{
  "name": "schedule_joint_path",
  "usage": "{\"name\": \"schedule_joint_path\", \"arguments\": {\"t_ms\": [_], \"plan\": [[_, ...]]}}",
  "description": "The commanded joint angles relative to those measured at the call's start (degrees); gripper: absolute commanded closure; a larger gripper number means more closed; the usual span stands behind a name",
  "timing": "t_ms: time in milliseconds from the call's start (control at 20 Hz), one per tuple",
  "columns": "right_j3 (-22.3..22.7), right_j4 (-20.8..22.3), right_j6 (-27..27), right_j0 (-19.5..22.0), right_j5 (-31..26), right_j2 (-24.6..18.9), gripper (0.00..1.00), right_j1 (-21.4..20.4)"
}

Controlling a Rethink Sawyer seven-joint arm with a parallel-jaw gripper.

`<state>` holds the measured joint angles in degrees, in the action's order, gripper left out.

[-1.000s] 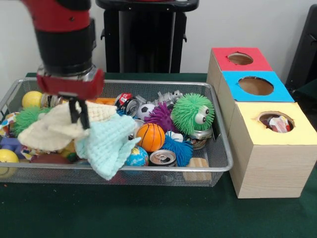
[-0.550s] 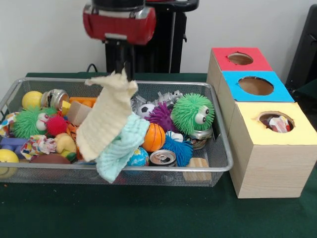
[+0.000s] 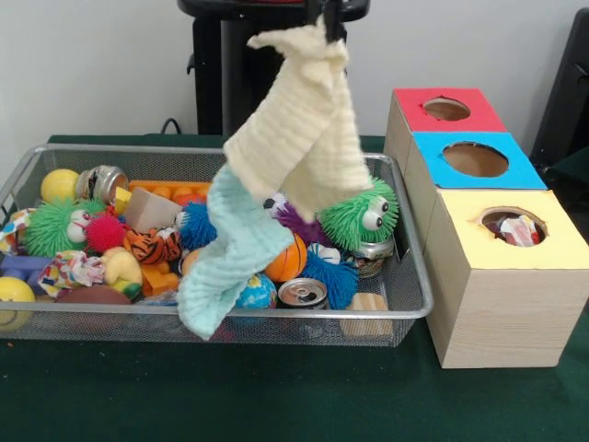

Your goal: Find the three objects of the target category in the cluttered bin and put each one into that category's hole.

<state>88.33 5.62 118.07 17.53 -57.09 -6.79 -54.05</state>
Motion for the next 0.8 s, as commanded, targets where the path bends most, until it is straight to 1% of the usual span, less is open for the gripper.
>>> {"name": "schedule_joint_path", "arguments": {"t_ms": [50,150,550,800], "plan": [[11.50,-6.04,21.31,-3.97,-0.31,6.08,1.00,-0.44],[12.31,-6.87,20.27,-3.85,2.17,6.33,1.00,0.83],[12.98,-4.98,16.84,-3.84,14.19,6.49,1.00,5.90],[13.06,-4.76,14.42,-3.32,20.09,5.92,1.00,8.76]]}}
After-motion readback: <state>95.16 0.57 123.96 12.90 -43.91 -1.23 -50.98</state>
